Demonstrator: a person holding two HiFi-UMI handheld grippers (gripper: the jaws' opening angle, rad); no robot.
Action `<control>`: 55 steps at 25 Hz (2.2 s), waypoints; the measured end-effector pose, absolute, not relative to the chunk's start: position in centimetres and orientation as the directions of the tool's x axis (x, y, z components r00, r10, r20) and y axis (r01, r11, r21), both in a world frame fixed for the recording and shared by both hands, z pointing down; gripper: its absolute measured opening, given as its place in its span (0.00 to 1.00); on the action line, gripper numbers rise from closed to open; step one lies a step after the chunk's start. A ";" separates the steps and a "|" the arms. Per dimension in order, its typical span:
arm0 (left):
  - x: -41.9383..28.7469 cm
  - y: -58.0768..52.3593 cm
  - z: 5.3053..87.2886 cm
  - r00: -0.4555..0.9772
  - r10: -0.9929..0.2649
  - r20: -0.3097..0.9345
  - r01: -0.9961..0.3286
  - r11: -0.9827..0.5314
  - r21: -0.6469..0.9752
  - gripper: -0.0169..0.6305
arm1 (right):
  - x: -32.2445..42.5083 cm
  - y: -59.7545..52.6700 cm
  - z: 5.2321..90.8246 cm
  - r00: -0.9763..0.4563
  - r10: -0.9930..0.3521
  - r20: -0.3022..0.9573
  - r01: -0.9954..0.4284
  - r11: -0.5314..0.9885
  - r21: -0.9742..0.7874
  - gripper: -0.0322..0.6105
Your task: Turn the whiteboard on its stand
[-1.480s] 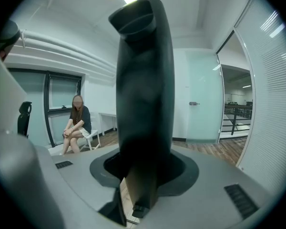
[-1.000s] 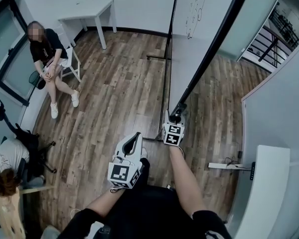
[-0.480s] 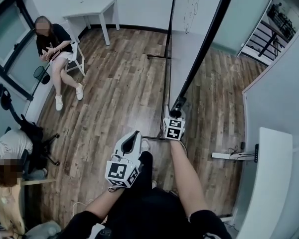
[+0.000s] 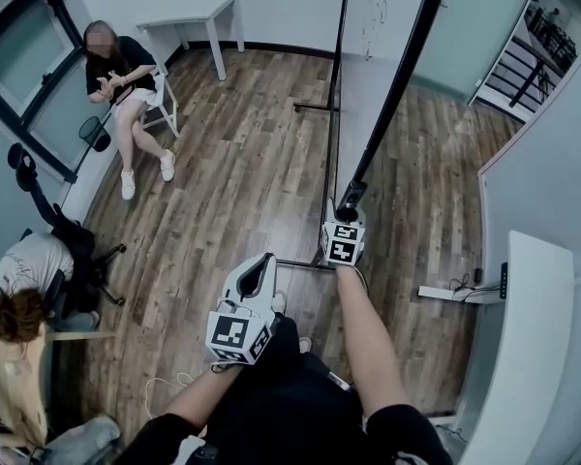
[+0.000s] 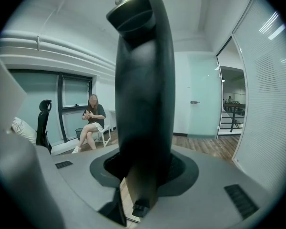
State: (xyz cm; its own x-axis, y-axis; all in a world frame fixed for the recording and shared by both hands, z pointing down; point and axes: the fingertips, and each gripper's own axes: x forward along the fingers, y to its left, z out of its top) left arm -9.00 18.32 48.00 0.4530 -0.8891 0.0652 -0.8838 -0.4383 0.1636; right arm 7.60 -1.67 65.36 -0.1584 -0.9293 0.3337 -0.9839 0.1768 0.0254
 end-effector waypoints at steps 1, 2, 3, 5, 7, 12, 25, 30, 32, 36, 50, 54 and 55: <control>-9.2 18.7 47.7 0.454 -0.888 0.066 -0.884 -0.440 0.161 0.05 | 7.4 -1.2 65.3 -0.159 -0.931 0.330 -0.984 0.177 0.026 0.29; -9.4 18.9 47.4 0.457 -0.887 0.066 -0.882 -0.443 0.160 0.05 | 7.2 -0.7 65.2 -0.159 -0.932 0.326 -0.984 0.177 0.026 0.29; -9.4 19.1 47.1 0.462 -0.884 0.066 -0.880 -0.447 0.161 0.05 | 6.9 -0.3 65.0 -0.161 -0.933 0.323 -0.984 0.178 0.026 0.29; -9.2 19.5 46.9 0.477 -0.876 0.070 -0.872 -0.462 0.162 0.05 | 6.6 0.5 64.9 -0.166 -0.931 0.325 -0.983 0.183 0.024 0.30; -8.7 20.0 46.9 0.488 -0.869 0.080 -0.867 -0.472 0.160 0.05 | 6.4 1.5 65.1 -0.169 -0.928 0.332 -0.982 0.186 0.021 0.30; -8.4 20.9 46.5 0.500 -0.862 0.081 -0.860 -0.484 0.160 0.05 | 6.4 3.8 65.2 -0.158 -0.929 0.336 -0.985 0.174 0.018 0.29; -12.0 22.9 46.4 0.551 -0.830 0.086 -0.830 -0.535 0.159 0.05 | 4.9 9.8 64.6 -0.135 -0.937 0.322 -0.988 0.152 0.030 0.30; -12.9 24.2 46.3 0.587 -0.804 0.091 -0.805 -0.570 0.165 0.05 | 4.0 12.9 64.3 -0.133 -0.936 0.325 -0.988 0.151 0.030 0.29; -12.9 25.0 46.4 0.603 -0.792 0.092 -0.794 -0.585 0.167 0.05 | 3.9 14.4 64.3 -0.130 -0.937 0.323 -0.989 0.148 0.030 0.29; -12.3 27.3 48.5 0.631 -0.771 0.088 -0.773 -0.614 0.158 0.05 | 4.3 18.3 66.2 -0.124 -0.950 0.287 -0.990 0.137 0.025 0.29; -13.9 31.0 48.4 0.684 -0.724 0.091 -0.726 -0.664 0.181 0.05 | 3.1 27.7 65.2 -0.107 -0.963 0.247 -0.993 0.117 0.025 0.30; -14.0 30.8 47.7 0.692 -0.716 0.089 -0.718 -0.669 0.193 0.05 | 2.8 29.0 64.6 -0.103 -0.960 0.260 -0.994 0.112 0.018 0.29; -14.0 30.7 47.5 0.694 -0.715 0.091 -0.716 -0.670 0.196 0.05 | 2.6 29.3 64.5 -0.107 -0.959 0.261 -0.993 0.115 0.016 0.30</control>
